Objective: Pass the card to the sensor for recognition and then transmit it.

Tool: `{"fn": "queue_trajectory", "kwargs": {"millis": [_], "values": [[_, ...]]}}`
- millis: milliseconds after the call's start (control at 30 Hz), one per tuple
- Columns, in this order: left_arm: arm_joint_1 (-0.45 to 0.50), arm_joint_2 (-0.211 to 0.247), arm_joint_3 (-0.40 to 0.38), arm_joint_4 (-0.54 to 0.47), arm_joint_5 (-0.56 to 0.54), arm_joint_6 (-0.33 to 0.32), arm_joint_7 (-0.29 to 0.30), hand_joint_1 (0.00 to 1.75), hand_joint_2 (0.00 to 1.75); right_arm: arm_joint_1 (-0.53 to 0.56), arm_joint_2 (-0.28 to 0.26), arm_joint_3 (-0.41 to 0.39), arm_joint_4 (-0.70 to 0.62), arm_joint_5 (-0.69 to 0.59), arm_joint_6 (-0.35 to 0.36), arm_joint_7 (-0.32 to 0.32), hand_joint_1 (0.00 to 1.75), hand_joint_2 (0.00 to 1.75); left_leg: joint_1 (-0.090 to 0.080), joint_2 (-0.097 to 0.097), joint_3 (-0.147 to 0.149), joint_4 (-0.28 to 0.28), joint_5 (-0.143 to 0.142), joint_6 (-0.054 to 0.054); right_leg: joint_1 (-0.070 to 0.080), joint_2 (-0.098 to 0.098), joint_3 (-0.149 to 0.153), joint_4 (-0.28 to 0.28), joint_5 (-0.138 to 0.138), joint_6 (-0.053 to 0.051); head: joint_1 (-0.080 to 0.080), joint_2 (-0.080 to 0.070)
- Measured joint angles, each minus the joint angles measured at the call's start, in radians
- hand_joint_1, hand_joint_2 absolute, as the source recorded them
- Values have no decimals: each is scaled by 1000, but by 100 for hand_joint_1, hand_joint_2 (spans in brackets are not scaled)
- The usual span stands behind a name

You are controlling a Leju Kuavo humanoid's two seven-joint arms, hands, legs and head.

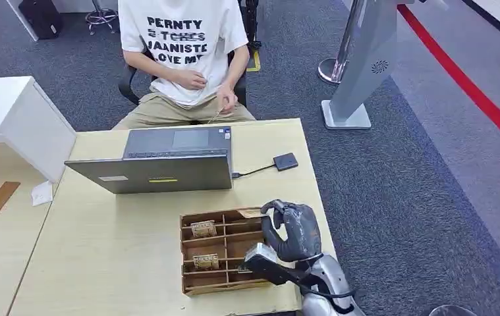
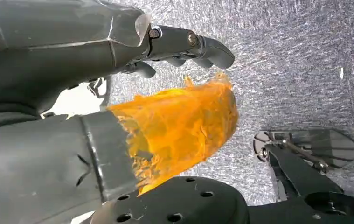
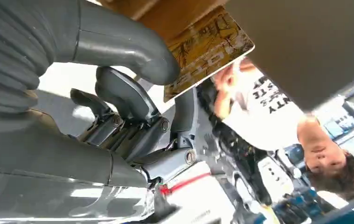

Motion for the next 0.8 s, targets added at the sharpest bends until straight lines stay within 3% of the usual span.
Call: {"fn": "queue_trajectory", "kwargs": {"millis": [267,800], "values": [[7,3,9,0,8,7,-2,0,0,39,0,-74,-176,-242,108,-50,175,175,0,0,0,0,0,0,0,0,0,0,0,0,0,0],[7,4,18,0,3,11,-9,0,0,57,0,-106,-264,-253,111,-70,175,175,0,0,0,0,0,0,0,0,0,0,0,0,0,0]]}}
